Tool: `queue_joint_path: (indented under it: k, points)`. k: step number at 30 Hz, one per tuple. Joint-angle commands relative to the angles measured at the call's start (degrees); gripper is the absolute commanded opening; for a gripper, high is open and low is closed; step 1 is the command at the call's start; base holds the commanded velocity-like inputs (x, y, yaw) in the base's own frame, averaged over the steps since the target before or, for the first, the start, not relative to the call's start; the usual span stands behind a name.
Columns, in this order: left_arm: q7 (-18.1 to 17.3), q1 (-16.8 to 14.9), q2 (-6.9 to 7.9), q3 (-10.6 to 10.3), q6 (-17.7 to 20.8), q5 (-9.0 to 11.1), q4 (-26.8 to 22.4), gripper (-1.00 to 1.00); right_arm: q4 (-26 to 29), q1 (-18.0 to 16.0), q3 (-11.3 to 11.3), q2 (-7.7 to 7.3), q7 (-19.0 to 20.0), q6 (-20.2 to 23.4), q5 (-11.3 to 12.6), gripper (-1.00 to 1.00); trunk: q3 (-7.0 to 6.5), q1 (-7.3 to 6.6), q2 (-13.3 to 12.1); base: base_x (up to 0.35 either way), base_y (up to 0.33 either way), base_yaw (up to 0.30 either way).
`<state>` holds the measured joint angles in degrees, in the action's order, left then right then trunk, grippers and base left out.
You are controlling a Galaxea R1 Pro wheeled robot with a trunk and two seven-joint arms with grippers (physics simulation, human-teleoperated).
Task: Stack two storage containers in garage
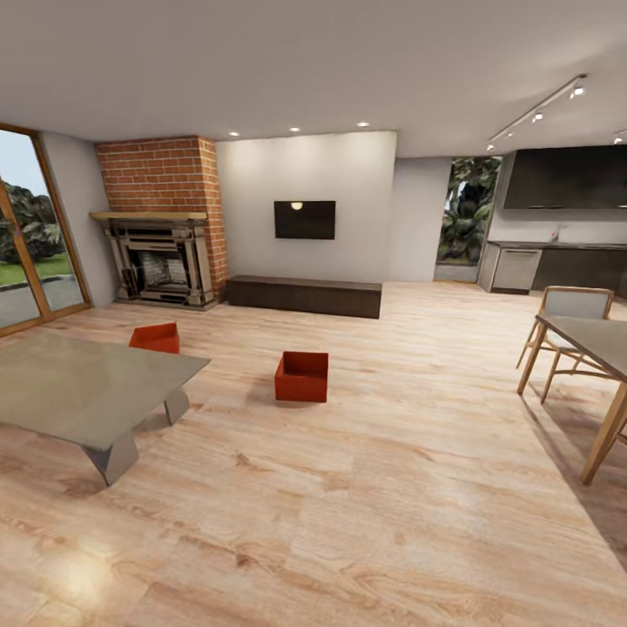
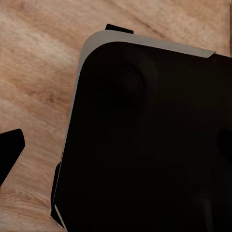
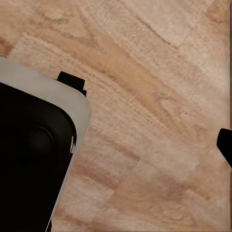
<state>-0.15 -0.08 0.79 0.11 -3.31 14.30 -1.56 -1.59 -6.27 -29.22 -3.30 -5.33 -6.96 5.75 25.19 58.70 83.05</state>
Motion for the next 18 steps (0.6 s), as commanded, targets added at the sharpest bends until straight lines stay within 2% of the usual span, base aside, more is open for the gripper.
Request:
queue_joint_path:
  k: [1, 12, 18]
  points:
    - [-0.02, -0.01, 0.00, -0.02, -0.11, 0.29, -0.02, 1.00, -0.17, -0.06, -0.49, 0.02, -0.03, -0.35, 0.60, 1.00, 0.05, 0.03, 0.02, 0.326, 0.000, -0.001]
    - [-0.02, -0.01, 0.00, -0.02, -0.12, 0.29, -0.02, 1.00, -0.17, -0.06, -0.49, -0.04, -0.03, -0.33, 0.61, 1.00, 0.05, 0.03, 0.02, 0.326, 0.001, 0.000]
    - [-0.03, -0.01, 0.00, -0.02, -0.11, 0.29, -0.02, 1.00, -0.17, -0.06, -0.49, -0.04, -0.03, -0.33, 0.59, 1.00, 0.05, 0.03, 0.02, 0.326, 0.068, 0.000]
